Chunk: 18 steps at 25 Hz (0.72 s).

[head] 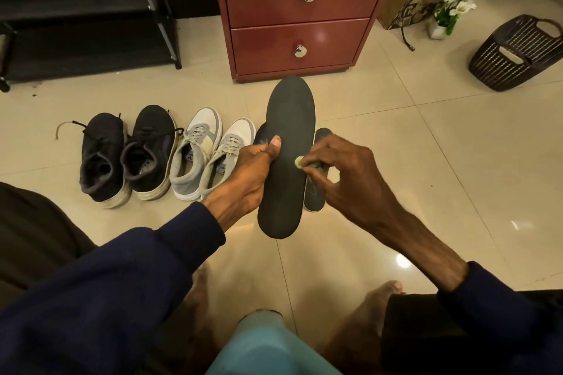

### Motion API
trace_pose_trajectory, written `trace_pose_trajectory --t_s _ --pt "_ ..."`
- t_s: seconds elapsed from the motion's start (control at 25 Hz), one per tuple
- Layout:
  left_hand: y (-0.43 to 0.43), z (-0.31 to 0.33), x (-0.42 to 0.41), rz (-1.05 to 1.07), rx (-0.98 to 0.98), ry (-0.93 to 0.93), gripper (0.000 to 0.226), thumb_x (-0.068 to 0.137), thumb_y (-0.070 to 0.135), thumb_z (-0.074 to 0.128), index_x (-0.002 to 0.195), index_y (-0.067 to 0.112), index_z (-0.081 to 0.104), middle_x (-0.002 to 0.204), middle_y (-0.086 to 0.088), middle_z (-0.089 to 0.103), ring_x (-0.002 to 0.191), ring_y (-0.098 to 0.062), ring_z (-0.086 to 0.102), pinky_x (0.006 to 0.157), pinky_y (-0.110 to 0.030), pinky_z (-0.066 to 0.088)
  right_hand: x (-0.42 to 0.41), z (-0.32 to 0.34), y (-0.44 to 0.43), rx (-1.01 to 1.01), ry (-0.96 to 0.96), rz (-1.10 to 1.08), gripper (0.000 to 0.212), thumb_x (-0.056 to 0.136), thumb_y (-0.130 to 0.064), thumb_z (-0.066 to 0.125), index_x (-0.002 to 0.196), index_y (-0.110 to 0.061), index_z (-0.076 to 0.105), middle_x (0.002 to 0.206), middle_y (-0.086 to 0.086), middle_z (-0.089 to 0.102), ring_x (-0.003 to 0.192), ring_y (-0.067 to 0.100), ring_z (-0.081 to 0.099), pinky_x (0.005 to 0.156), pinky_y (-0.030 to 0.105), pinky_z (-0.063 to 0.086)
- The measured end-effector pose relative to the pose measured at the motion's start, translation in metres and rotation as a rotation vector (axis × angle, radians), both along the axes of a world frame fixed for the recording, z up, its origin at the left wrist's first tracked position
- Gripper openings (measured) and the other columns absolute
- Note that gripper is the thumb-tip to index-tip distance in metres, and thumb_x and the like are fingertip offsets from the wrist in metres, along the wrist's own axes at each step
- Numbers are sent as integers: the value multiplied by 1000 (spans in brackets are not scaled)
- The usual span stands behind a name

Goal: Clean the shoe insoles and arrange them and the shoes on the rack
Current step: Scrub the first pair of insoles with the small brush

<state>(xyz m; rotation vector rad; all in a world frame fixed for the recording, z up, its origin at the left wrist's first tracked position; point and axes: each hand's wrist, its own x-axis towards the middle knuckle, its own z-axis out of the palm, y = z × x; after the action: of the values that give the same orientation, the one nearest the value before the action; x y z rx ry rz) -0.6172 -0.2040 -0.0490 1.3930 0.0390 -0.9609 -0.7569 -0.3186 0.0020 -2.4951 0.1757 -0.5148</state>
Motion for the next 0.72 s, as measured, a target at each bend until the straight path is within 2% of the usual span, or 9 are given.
trace_pose_trajectory --t_s 0.08,0.2,0.32,0.44,0.52,0.6,0.72 --pt "2 -1 6 76 -7 44 28 104 29 59 107 4 74 101 -10 79 93 -26 74 89 -37 60 -8 -4 23 11 73 134 14 86 -12 76 100 -8 76 97 3 67 84 14 61 74 26 53" --pt "3 -2 14 156 -11 94 19 103 26 61 98 13 72 94 -7 79 89 -26 74 88 -40 60 -11 -3 31 6 152 242 14 86 -14 76 100 -11 77 97 0 67 84 10 61 71 26 53" --pt "2 -1 22 172 3 164 28 103 30 60 115 7 70 118 -16 74 102 -32 71 95 -46 58 -10 3 23 80 144 292 14 84 -12 78 98 -10 78 96 0 69 83 9 63 71 19 52" --pt "4 3 24 183 -37 247 39 104 30 59 131 2 64 126 -17 70 108 -33 69 89 -44 58 -12 5 22 111 126 327 15 84 -12 79 98 -9 77 96 0 69 83 8 62 72 15 50" --pt "4 6 23 152 -53 249 39 104 30 58 130 1 63 122 -16 71 99 -29 70 83 -40 60 -11 5 21 110 90 316 14 85 -12 78 98 -9 77 96 1 69 84 9 62 71 19 51" --pt "2 5 17 62 -38 184 37 104 29 58 126 0 67 118 -16 72 94 -26 71 85 -37 60 -8 6 15 94 43 254 15 84 -11 79 99 -8 76 97 2 68 85 10 62 72 20 52" --pt "1 6 0 -113 -6 86 30 104 31 57 105 5 74 102 -13 75 89 -25 70 87 -37 60 -4 9 -1 73 -15 90 18 83 -8 80 100 -7 76 97 3 68 85 11 62 74 19 53"
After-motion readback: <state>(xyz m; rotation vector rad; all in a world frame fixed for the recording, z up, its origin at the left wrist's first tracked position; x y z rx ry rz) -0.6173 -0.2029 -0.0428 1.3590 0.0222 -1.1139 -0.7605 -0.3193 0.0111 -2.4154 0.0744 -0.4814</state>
